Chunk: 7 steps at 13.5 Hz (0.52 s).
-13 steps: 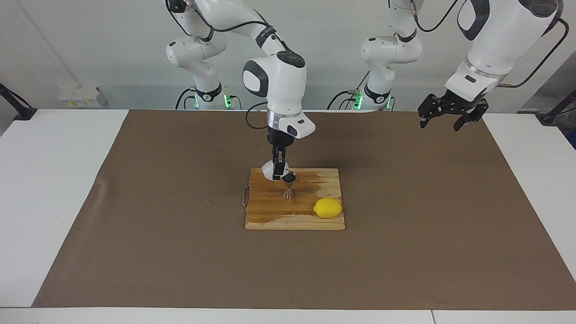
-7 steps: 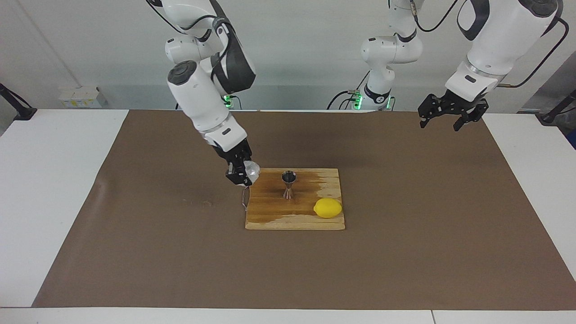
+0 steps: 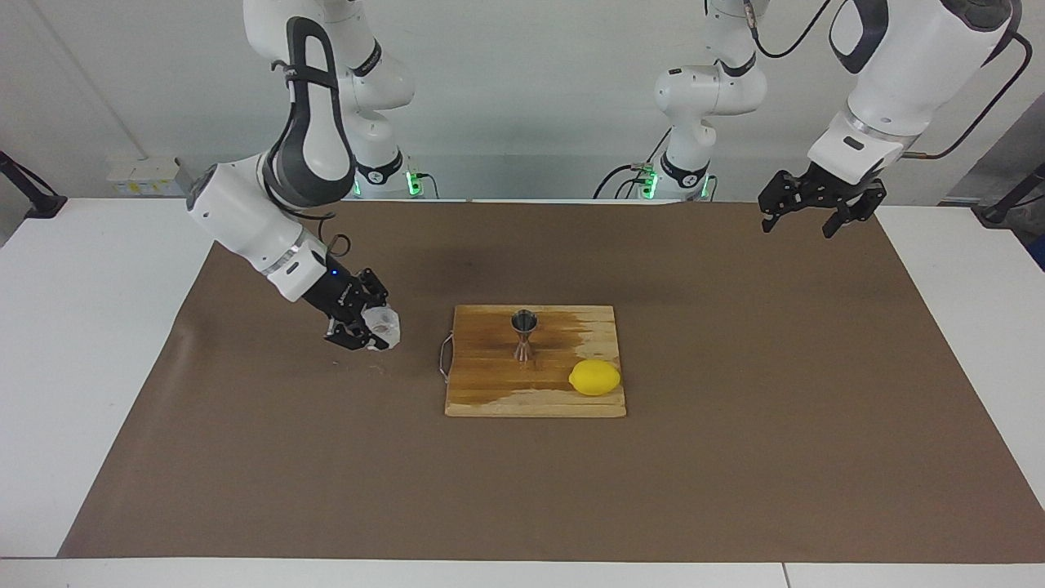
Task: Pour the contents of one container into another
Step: 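Carry the white cup with the right gripper back to its spot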
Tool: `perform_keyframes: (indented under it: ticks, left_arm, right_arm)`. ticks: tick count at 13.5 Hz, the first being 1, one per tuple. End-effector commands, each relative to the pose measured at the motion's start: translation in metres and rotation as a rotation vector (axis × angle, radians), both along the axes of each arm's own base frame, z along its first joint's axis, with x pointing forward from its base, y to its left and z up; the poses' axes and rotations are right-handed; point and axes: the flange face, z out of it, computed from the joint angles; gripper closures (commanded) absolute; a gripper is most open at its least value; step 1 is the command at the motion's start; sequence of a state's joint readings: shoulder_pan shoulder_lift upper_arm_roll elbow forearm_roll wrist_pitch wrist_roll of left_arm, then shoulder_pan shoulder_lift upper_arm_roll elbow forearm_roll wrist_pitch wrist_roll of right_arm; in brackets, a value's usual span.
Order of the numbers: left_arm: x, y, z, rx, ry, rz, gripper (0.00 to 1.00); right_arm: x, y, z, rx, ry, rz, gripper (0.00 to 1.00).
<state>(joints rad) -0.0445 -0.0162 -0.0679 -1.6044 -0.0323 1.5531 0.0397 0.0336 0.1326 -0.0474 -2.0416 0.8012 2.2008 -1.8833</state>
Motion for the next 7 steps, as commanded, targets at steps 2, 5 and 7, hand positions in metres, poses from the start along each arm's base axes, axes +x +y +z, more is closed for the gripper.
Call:
perform_keyframes:
  ticks: [2, 5, 7]
  left_arm:
    - [-0.005, 0.002, 0.006, 0.018, 0.000, 0.001, 0.00]
    - [-0.005, 0.002, 0.006, 0.016, 0.000, 0.001, 0.00]
    - [-0.005, 0.003, 0.006, 0.016, 0.000, 0.003, 0.00]
  right_arm:
    - [-0.013, -0.056, -0.031, 0.033, -0.019, 0.058, 0.80]
    - [-0.015, -0.066, -0.056, 0.026, -0.035, 0.125, 0.80]
    - [-0.013, -0.068, -0.085, 0.022, -0.028, 0.169, 0.80]
